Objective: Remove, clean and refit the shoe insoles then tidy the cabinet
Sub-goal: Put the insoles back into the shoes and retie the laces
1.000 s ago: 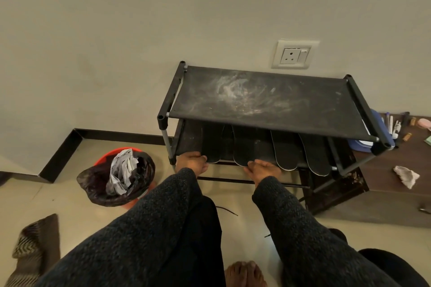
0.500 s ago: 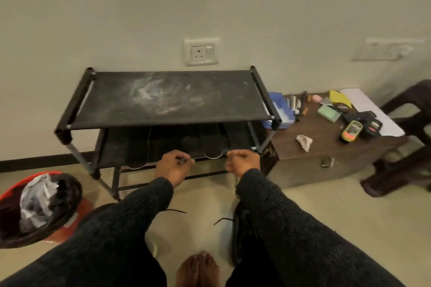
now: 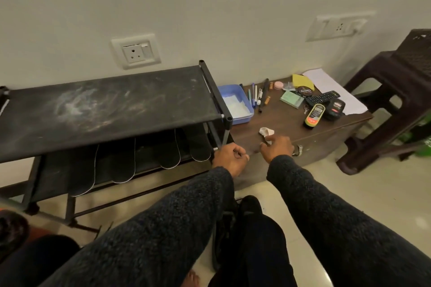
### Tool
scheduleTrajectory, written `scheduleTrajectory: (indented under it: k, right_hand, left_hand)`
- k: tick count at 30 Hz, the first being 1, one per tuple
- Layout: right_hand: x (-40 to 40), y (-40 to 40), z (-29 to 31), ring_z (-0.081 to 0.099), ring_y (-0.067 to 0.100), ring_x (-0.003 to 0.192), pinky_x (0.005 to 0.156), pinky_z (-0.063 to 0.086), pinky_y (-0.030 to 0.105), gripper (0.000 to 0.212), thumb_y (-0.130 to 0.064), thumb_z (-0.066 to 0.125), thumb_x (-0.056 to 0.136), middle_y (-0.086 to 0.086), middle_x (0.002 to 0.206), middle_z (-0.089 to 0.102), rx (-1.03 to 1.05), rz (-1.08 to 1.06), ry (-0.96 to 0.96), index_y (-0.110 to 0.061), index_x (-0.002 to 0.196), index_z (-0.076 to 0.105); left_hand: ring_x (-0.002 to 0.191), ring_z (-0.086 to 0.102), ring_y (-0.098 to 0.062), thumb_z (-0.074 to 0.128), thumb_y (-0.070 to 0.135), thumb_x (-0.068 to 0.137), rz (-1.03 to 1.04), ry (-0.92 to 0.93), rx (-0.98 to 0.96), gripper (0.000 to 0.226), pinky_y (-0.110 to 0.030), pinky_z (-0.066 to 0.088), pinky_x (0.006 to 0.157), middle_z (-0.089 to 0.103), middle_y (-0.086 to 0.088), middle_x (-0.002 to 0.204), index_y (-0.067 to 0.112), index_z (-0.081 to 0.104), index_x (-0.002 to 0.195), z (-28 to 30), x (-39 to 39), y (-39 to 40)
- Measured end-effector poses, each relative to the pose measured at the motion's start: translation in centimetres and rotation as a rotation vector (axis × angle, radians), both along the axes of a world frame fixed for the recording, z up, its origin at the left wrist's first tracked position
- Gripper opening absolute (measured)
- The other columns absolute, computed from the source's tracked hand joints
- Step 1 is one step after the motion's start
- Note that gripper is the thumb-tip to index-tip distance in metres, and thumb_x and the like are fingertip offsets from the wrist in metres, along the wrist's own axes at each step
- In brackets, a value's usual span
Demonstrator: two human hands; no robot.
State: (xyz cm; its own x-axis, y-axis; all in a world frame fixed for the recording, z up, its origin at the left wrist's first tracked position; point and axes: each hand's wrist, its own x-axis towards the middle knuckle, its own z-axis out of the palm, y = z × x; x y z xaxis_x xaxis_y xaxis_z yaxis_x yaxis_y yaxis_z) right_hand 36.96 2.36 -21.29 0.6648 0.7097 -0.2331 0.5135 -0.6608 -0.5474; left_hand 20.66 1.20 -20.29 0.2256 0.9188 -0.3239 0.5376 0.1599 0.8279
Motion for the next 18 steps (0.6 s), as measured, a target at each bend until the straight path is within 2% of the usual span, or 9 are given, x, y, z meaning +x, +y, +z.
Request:
scheduleTrajectory:
  k: [2, 4, 7, 9, 11, 13, 14, 18]
  right_hand:
    - [0.7, 0.4, -0.6, 0.054, 0.035, 0.125, 0.108, 0.043, 0.040, 0.036, -0.029, 0.073, 0.091, 0.016, 0.134, 0.060, 0.022, 0.004, 0.070, -0.014, 0.123, 0.071]
    - [1.2, 0.2, -0.8, 0.060, 0.031, 0.118, 0.108, 0.047, 0.040, 0.034, -0.025, 0.072, 0.092, 0.016, 0.128, 0.066, 0.068, -0.011, 0.149, -0.010, 0.123, 0.071]
    - [1.6, -0.9, -0.1, 0.062, 0.021, 0.099, 0.101, 0.050, 0.036, 0.023, -0.025, 0.071, 0.092, 0.011, 0.118, 0.071, 0.140, -0.023, 0.203, -0.012, 0.111, 0.077]
    - [1.3, -2.2, 0.2, 0.065, 0.019, 0.094, 0.099, 0.054, 0.039, 0.020, -0.030, 0.073, 0.090, 0.006, 0.107, 0.075, 0.194, 0.024, 0.187, -0.016, 0.102, 0.079]
    - [0.5, -4.0, 1.0, 0.069, 0.019, 0.087, 0.091, 0.058, 0.044, 0.018, -0.034, 0.074, 0.088, 0.001, 0.091, 0.076, 0.230, 0.097, 0.183, -0.018, 0.093, 0.080]
    - [-0.9, -5.8, 2.2, 0.069, 0.019, 0.080, 0.083, 0.060, 0.046, 0.020, -0.038, 0.074, 0.089, 0.000, 0.079, 0.074, 0.249, 0.188, 0.203, -0.020, 0.082, 0.079]
    - [-1.6, -6.5, 3.0, 0.068, 0.020, 0.078, 0.080, 0.060, 0.045, 0.023, -0.039, 0.074, 0.089, 0.002, 0.077, 0.073, 0.259, 0.230, 0.218, -0.019, 0.078, 0.078]
    - [-7.1, -8.3, 6.1, 0.060, 0.016, 0.071, 0.072, 0.054, 0.039, 0.034, -0.039, 0.074, 0.090, 0.015, 0.078, 0.073, 0.280, 0.407, 0.332, -0.009, 0.075, 0.077]
  left_hand:
    - [0.088, 0.062, -0.008, 0.072, 0.028, 0.090, -0.016, 0.018, -0.011, 0.010, -0.023, 0.051, 0.077, 0.065, 0.007, 0.091, 0.026, 0.067, 0.098, -0.2, 0.5, 0.6]
    - [0.094, 0.064, -0.012, 0.072, 0.029, 0.090, -0.010, 0.004, -0.015, 0.010, -0.031, 0.057, 0.087, 0.067, 0.005, 0.096, 0.024, 0.069, 0.098, -0.4, 0.6, 1.1]
    - [0.092, 0.068, -0.014, 0.074, 0.030, 0.088, 0.023, -0.005, -0.001, 0.007, -0.039, 0.058, 0.090, 0.070, 0.005, 0.092, 0.028, 0.070, 0.093, -0.4, 0.4, 1.3]
    - [0.092, 0.069, -0.017, 0.074, 0.035, 0.086, 0.038, -0.006, 0.035, 0.009, -0.040, 0.058, 0.090, 0.072, 0.006, 0.089, 0.032, 0.068, 0.093, -0.3, -0.2, 1.2]
    - [0.091, 0.070, -0.018, 0.072, 0.038, 0.088, 0.045, -0.033, 0.032, 0.023, -0.037, 0.059, 0.085, 0.073, 0.004, 0.095, 0.034, 0.066, 0.109, 0.1, -1.1, 0.4]
    - [0.089, 0.071, -0.018, 0.071, 0.038, 0.091, 0.076, -0.103, -0.031, 0.039, -0.026, 0.059, 0.067, 0.072, 0.000, 0.101, 0.031, 0.059, 0.128, 0.9, -2.8, -0.8]
    - [0.086, 0.072, -0.018, 0.071, 0.038, 0.092, 0.083, -0.135, -0.050, 0.043, -0.023, 0.057, 0.060, 0.071, -0.001, 0.101, 0.030, 0.057, 0.131, 1.4, -3.5, -1.3]
    - [0.077, 0.074, -0.016, 0.073, 0.038, 0.090, 0.125, -0.226, 0.003, 0.033, -0.028, 0.061, 0.066, 0.073, 0.000, 0.096, 0.025, 0.066, 0.119, 3.3, -9.1, -3.7]
